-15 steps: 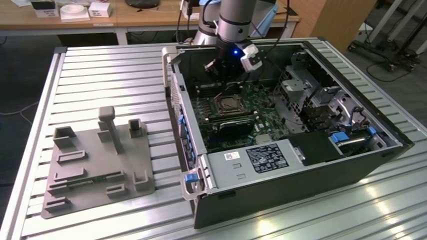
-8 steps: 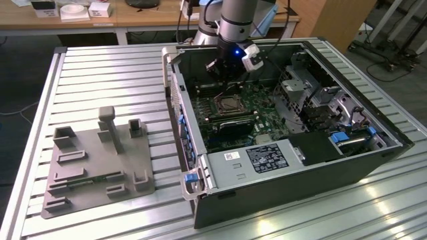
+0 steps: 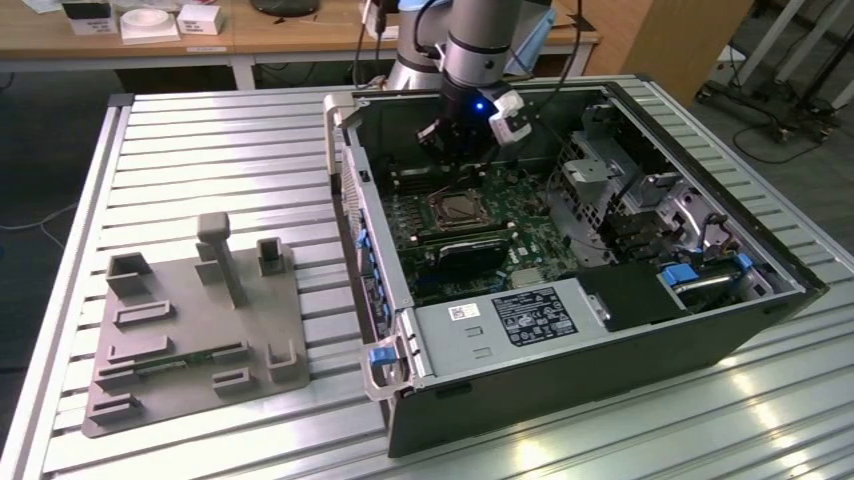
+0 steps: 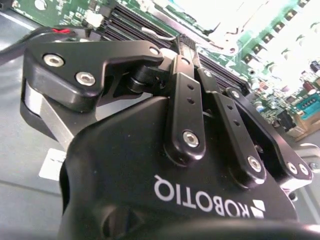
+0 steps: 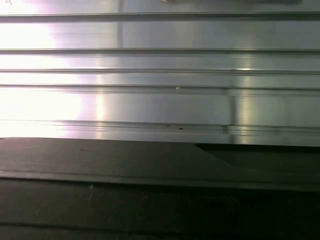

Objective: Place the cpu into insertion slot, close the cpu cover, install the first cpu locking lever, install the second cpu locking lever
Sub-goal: 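Install the first cpu locking lever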

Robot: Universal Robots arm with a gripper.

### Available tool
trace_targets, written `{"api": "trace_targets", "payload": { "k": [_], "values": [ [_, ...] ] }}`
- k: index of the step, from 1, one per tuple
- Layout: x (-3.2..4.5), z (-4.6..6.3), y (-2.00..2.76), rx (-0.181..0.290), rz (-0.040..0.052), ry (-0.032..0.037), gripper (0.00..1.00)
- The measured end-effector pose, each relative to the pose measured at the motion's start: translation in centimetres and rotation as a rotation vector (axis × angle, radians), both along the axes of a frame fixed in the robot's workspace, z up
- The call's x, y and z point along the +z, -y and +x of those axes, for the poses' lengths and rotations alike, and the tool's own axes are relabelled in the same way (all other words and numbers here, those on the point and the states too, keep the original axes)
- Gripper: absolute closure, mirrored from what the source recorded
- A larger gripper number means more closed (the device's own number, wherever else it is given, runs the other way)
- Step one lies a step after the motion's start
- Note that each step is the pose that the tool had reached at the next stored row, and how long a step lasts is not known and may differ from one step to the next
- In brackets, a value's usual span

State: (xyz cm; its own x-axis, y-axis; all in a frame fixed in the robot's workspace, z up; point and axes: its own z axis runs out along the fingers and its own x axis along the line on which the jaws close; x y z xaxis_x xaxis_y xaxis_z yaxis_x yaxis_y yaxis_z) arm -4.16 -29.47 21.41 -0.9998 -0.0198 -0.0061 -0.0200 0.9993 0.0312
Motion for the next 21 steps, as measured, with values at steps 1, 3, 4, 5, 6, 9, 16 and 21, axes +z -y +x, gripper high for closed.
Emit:
{"api": "trace_targets", "payload": {
  "k": [1, 3, 4, 5, 6, 9, 16, 21],
  "values": [
    [-0.08, 0.1, -0.02, 0.000, 0.0001, 0.0000, 0.90],
    [-0.23, 0.3, -0.07, 0.000, 0.0000, 0.0000, 0.90],
    [-0.31, 0.4, -0.09, 0.000, 0.0001, 0.0000, 0.90],
    [-0.39, 0.5, -0.12, 0.000, 0.0000, 0.0000, 0.90],
    [-0.45, 0.6, -0.14, -0.001, 0.0001, 0.0000, 0.90],
    [-0.63, 1.0, -0.17, -0.001, 0.0001, 0.0001, 0.90],
    [-0.77, 1.5, -0.18, -0.003, -0.0009, 0.0001, 0.90],
    [-0.97, 1.6, -0.18, -0.006, -0.0021, 0.0000, 0.90]
  ]
}}
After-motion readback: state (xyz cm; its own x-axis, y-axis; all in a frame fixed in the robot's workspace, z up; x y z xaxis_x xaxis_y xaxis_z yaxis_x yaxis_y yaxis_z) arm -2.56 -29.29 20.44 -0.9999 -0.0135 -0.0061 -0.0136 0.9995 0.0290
